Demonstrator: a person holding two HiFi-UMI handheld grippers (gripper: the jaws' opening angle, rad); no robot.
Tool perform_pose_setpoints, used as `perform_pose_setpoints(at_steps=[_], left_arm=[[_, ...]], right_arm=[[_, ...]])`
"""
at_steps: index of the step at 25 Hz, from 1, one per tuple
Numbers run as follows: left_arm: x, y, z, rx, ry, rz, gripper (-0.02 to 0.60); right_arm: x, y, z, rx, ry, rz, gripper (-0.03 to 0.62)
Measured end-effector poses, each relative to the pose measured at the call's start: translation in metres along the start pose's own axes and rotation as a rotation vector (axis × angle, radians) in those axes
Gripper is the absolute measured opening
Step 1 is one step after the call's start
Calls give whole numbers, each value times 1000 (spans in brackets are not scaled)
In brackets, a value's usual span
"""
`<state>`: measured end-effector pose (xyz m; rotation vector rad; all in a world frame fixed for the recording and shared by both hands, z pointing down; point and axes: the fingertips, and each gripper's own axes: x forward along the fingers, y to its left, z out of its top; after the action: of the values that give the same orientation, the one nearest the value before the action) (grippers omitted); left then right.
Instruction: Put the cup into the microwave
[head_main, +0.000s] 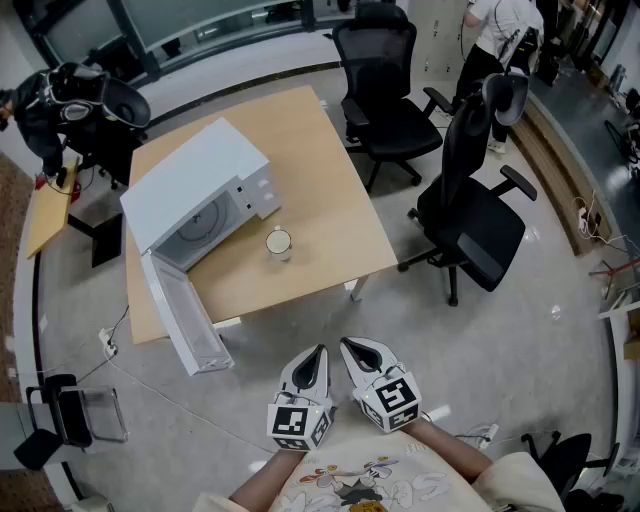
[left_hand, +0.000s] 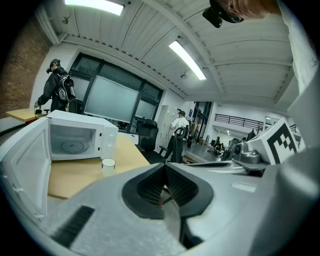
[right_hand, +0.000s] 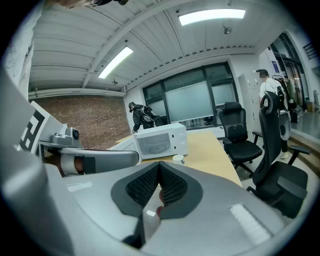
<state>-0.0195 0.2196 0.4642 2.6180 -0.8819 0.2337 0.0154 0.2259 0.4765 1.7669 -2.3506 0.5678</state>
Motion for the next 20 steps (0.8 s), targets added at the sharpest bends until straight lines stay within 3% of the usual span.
perform_pose_setpoints(at_steps=[9, 15, 20], left_arm=[[0, -25, -2, -12, 11, -36, 5], [-4, -27, -3, -7, 17, -43, 5], [-16, -16, 0, -6, 6, -26, 5]], right_arm=[[-25, -2, -2, -4, 14, -28, 5], [-25, 6, -5, 21, 14, 9, 5], [-21, 11, -3, 42, -7, -19, 6]])
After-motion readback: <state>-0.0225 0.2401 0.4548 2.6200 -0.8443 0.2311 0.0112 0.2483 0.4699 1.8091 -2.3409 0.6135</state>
